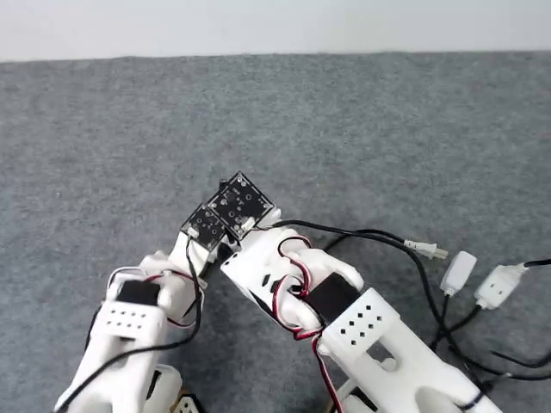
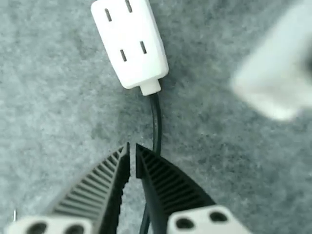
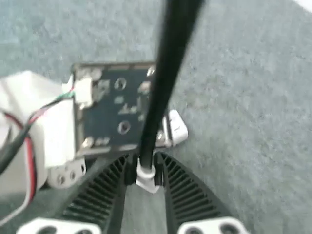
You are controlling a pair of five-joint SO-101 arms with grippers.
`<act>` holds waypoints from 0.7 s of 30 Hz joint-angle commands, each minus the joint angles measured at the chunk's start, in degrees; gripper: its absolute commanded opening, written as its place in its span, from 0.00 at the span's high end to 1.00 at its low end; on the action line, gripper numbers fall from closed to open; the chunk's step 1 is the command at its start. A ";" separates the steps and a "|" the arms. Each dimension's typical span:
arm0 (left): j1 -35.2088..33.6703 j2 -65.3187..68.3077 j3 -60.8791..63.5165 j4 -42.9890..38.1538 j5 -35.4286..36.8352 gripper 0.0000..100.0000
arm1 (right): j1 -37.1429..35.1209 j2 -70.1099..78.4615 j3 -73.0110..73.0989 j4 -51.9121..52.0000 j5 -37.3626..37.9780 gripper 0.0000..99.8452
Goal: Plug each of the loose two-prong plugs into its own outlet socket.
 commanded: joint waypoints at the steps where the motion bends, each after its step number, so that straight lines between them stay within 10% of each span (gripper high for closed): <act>1: 0.00 -3.52 -0.04 -0.88 0.97 0.99 | 0.84 0.75 -0.70 -3.21 -3.96 0.99; 12: -17.32 -3.78 -1.89 -13.45 18.29 0.99 | 4.09 14.99 -5.27 -17.63 -11.43 0.99; 21: -18.73 -4.04 -2.07 -13.63 18.90 0.99 | 6.11 33.01 -19.60 -18.24 -11.52 0.99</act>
